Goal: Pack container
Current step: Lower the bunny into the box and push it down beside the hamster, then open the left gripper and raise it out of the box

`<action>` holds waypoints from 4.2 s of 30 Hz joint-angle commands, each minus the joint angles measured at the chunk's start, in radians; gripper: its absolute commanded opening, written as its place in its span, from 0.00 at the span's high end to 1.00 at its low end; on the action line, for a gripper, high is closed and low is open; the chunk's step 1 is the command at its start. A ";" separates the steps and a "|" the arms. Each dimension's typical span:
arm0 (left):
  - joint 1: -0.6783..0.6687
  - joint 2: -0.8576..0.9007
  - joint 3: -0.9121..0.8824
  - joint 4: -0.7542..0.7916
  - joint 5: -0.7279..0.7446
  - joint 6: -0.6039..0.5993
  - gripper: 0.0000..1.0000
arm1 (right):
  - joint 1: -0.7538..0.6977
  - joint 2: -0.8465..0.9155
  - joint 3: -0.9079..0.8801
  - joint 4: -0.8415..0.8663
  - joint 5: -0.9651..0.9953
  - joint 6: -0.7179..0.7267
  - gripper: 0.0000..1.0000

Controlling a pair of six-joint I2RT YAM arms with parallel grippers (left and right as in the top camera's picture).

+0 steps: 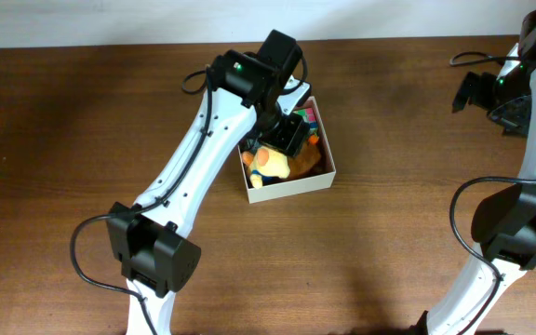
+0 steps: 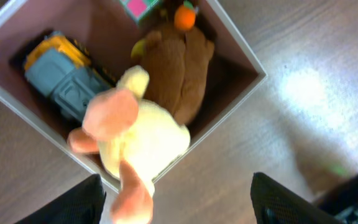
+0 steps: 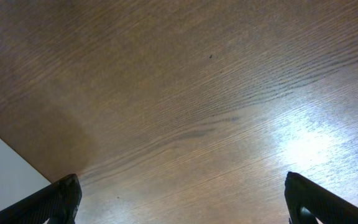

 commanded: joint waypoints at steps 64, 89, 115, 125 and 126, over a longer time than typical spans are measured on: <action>0.003 0.286 -0.085 0.153 -0.100 -0.074 0.98 | 0.003 0.007 -0.002 0.002 0.016 0.008 0.01; 0.018 0.286 0.318 -0.040 -0.056 -0.080 0.80 | 0.003 0.007 -0.002 0.002 0.016 0.008 0.01; 0.214 0.286 0.290 -0.229 -0.340 -0.155 0.81 | 0.003 0.007 -0.002 0.002 0.016 0.008 0.01; 0.270 0.287 0.096 -0.229 -0.259 -0.156 0.90 | 0.003 0.007 -0.002 0.002 0.016 0.008 0.01; 0.266 0.286 0.088 -0.229 -0.256 -0.156 0.88 | 0.003 0.007 -0.002 0.002 0.016 0.008 0.01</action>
